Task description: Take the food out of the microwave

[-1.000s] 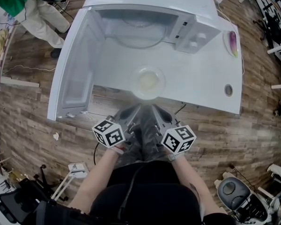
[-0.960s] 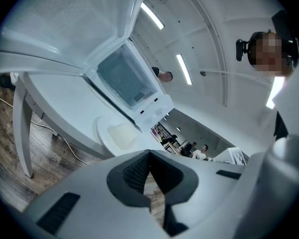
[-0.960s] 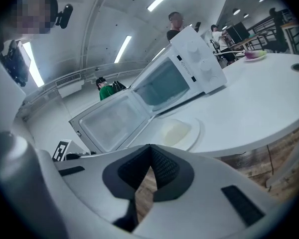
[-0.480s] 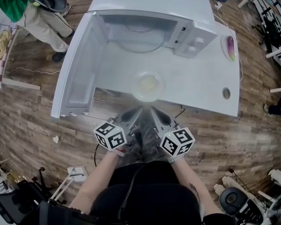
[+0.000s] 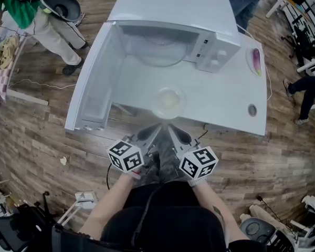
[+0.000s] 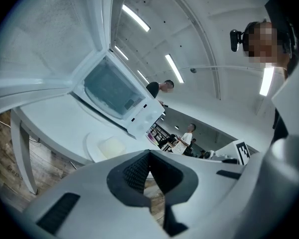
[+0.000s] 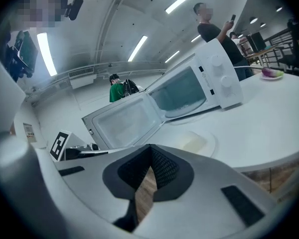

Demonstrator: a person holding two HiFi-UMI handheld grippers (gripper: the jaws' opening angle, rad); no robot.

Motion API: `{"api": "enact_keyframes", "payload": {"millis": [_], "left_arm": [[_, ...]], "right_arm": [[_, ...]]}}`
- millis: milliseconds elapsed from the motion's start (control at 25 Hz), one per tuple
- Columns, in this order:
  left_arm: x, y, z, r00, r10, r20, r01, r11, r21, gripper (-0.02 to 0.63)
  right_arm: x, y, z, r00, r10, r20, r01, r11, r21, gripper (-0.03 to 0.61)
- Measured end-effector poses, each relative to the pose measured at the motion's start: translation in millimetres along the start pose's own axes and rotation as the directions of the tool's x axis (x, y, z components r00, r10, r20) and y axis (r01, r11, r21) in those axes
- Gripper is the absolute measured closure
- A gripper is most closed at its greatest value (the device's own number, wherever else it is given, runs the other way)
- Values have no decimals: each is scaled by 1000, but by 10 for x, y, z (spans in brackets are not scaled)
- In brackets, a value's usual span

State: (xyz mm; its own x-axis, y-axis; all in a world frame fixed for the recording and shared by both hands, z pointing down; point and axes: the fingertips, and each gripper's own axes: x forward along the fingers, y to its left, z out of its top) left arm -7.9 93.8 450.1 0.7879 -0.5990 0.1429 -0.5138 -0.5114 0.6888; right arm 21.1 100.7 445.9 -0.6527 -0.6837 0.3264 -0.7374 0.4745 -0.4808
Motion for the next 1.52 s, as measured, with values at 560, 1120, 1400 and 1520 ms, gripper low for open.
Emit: {"api": "enact_keyframes", "payload": {"millis": [560,1120,1400,1520], "left_arm": [[-154,-132,94,1000,-11,2,10,998,56,604],[-125,-126,299,999,-28,16,26,996,88,604],[-29,-149,419,999,-23,25,21,994,107,604],[7,-164,459,999,-16,30,13,994,106,604]], "right_arm": [[-45,177,111,999,37,6,-37,998,-59,560],[-63,213,224,999,43,32,-41,997,-70,560],[-33,183,326,998,55,32,-53,996,-71,560],[-22,173,384,998,66,25,-64,995,-80,560]]}}
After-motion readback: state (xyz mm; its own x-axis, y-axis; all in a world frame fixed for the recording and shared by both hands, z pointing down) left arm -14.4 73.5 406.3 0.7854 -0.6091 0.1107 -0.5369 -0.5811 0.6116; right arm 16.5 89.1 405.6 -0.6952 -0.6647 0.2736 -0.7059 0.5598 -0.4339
